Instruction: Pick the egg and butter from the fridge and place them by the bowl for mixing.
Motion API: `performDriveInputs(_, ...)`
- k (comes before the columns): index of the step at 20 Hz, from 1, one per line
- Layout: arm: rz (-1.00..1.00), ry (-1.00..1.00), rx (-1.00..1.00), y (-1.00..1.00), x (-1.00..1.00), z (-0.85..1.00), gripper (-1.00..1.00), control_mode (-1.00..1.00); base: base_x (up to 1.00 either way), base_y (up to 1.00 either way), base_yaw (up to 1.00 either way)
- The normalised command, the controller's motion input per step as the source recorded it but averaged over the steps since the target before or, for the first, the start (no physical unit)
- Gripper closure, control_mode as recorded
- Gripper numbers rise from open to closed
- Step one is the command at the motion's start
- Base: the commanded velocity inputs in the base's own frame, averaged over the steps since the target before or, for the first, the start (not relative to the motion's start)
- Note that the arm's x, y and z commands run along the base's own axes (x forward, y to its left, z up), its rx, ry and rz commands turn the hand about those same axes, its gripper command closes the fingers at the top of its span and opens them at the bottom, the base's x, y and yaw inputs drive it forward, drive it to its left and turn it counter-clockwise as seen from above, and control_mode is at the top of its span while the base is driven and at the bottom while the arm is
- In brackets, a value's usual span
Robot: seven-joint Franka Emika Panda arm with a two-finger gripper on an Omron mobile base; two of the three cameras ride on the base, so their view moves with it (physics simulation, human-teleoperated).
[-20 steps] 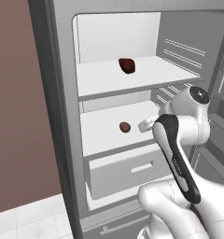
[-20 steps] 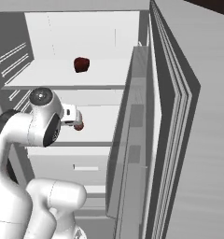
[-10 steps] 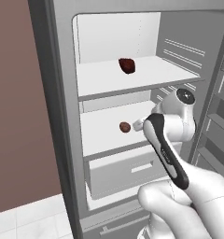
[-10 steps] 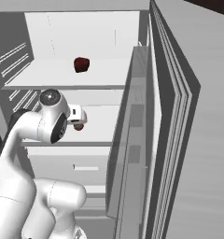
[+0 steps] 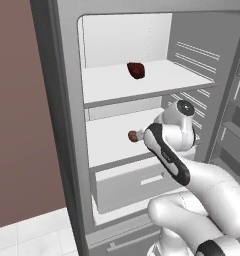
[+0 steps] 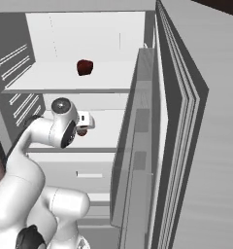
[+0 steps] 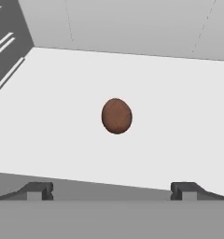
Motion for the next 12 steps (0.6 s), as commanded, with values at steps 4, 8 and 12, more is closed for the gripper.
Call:
performDriveInputs(4,0.00,0.02,0.00,0.01,0.58,-0.07,-1.00,-1.00,0.00,0.00,0.00)
performDriveInputs(8,0.00,0.03,0.00,0.02,0.54,-0.02,-1.00,-1.00,0.00,0.00,0.00)
performDriveInputs(12,0.00,0.08,0.00,0.16,0.46,-0.06,-1.00,-1.00,0.00,0.00,0.00)
